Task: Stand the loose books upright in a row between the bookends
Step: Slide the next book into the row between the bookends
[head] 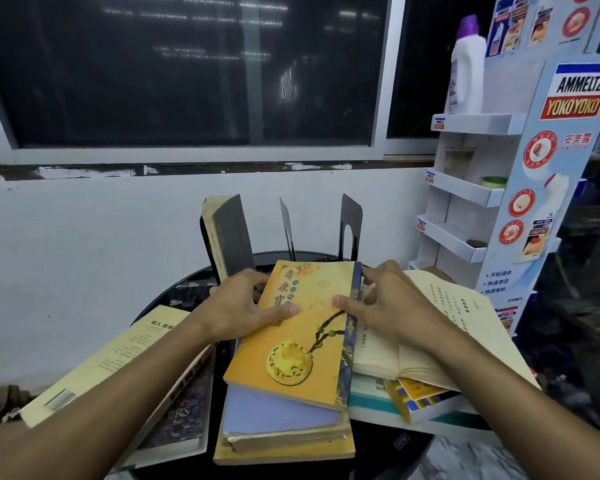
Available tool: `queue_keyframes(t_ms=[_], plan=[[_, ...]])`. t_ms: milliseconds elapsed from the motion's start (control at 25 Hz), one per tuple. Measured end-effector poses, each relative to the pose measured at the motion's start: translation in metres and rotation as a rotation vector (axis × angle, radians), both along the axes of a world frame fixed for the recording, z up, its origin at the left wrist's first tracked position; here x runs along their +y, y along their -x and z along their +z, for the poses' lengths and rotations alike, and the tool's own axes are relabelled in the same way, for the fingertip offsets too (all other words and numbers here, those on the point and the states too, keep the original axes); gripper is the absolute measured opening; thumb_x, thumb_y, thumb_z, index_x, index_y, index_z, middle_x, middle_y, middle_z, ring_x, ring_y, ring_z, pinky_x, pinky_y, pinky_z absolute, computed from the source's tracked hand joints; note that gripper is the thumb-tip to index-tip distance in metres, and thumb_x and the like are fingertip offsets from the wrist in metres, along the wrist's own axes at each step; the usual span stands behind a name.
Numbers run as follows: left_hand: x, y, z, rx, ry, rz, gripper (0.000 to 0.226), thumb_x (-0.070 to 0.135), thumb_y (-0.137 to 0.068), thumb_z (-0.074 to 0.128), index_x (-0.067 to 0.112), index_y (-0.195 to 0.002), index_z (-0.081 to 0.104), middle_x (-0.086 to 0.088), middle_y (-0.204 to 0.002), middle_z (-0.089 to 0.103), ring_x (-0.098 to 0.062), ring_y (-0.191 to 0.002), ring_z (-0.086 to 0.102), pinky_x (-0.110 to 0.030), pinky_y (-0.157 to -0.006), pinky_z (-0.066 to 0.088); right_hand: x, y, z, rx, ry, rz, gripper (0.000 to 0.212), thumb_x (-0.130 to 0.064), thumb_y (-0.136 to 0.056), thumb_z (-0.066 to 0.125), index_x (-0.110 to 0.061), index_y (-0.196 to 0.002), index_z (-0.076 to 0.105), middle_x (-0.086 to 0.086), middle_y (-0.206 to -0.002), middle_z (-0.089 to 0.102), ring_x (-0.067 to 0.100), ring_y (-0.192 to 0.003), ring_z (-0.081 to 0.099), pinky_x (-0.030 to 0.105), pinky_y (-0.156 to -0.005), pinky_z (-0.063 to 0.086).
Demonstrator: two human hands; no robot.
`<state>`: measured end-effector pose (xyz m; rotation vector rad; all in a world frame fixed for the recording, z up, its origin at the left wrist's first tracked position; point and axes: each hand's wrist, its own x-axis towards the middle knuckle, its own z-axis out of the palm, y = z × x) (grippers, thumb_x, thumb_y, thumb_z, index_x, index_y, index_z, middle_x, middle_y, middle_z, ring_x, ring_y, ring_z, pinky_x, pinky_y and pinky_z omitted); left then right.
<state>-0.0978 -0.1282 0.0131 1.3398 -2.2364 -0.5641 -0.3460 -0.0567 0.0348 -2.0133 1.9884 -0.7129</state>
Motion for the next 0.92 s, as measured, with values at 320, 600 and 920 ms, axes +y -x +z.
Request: queue_keyframes(t_ms=[320,600,920], plan=[[-0.011,-0.009,0.016,0.237,0.1,0.052,0.07,0.057,-0.071,0.079,0.026,-0.13,0.057,0.01,-0.124,0.057,-0.004,-0.093,0.066,-0.015,-0.065,0.055,-0.015,-0.014,0.038,-0.429,0.252,-0.091,0.031,-0.027,-0.084,0.081,-0.012,-0.107,0.067,-0.003,-0.084,0.073,0.015,-0.062,0.073,0.028,-0.059,0.057],[-0.021,-0.02,0.031,0.247,0.164,0.038,0.083,0.064,-0.065,0.075,0.025,-0.135,0.055,0.009,-0.127,0.055,-0.005,-0.098,0.066,-0.018,-0.071,0.057,-0.017,-0.03,0.077,-0.526,0.149,0.007,0.035,-0.019,-0.082,0.083,-0.002,-0.103,0.06,0.013,-0.08,0.074,0.017,-0.058,0.074,0.028,-0.052,0.059],[-0.032,-0.029,0.039,0.276,0.157,-0.019,0.082,0.062,-0.068,0.072,0.024,-0.139,0.054,0.008,-0.133,0.053,-0.001,-0.107,0.062,-0.018,-0.086,0.056,-0.017,-0.05,0.104,-0.463,0.197,0.072,0.03,-0.017,-0.082,0.083,-0.003,-0.095,0.06,0.006,-0.07,0.074,0.016,-0.057,0.074,0.028,-0.05,0.059]])
